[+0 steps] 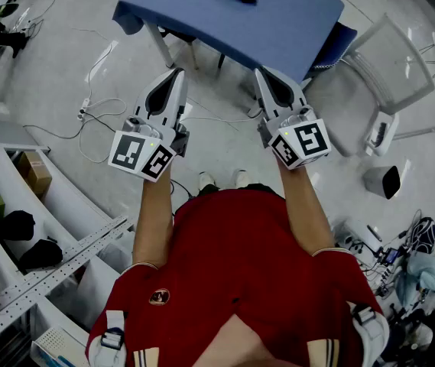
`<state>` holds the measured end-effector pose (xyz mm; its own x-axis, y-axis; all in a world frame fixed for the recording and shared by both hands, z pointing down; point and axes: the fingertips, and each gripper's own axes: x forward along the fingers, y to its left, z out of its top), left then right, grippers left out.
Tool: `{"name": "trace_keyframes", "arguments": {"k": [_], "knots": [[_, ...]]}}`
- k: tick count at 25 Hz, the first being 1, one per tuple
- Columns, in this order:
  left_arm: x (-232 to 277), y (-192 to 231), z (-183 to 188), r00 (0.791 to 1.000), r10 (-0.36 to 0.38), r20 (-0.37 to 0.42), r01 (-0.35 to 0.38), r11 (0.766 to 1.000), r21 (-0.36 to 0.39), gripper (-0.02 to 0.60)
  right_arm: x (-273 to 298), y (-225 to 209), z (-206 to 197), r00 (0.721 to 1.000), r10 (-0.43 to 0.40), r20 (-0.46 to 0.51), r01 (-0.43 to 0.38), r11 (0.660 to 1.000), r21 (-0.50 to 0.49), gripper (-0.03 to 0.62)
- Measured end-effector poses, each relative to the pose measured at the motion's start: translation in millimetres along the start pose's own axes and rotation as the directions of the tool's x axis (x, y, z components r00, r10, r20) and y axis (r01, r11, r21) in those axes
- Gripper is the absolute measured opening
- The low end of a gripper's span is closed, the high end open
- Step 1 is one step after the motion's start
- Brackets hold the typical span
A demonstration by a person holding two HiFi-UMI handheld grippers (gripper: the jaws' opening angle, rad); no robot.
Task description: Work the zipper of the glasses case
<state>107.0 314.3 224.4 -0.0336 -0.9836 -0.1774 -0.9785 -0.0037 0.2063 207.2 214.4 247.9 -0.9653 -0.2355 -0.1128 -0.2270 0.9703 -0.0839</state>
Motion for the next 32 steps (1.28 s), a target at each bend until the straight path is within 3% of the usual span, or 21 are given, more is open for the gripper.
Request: {"name": "trace_keyframes", "arguments": {"k": [5, 19, 27, 32], "knots": [[-5, 9, 5, 1.000, -0.013, 0.005, 0.013, 1.000, -0.007, 0.008, 8, 9, 3, 0.999, 0.012, 0.033, -0.013, 0.999, 0.031, -0.005], [-27, 54, 9, 0.999, -0.039, 0.006, 0.039, 0.999, -0.026, 0.008, 32, 17, -8, 0.997, -0.079, 0.015, 0.078, 0.997, 0.018, -0.005], [-8, 77, 2, 0.999, -0.048, -0.014, 0.048, 0.998, -0.035, 0.008, 54, 7, -16, 0.996, -0.086, -0.005, 0.086, 0.996, -0.004, -0.005], [23, 99, -2, 0.997, -0.057, -0.045, 0.057, 0.998, -0.004, 0.008, 84, -24, -22, 0.995, -0.102, 0.019, 0.102, 0.995, -0.006, -0.005]]}}
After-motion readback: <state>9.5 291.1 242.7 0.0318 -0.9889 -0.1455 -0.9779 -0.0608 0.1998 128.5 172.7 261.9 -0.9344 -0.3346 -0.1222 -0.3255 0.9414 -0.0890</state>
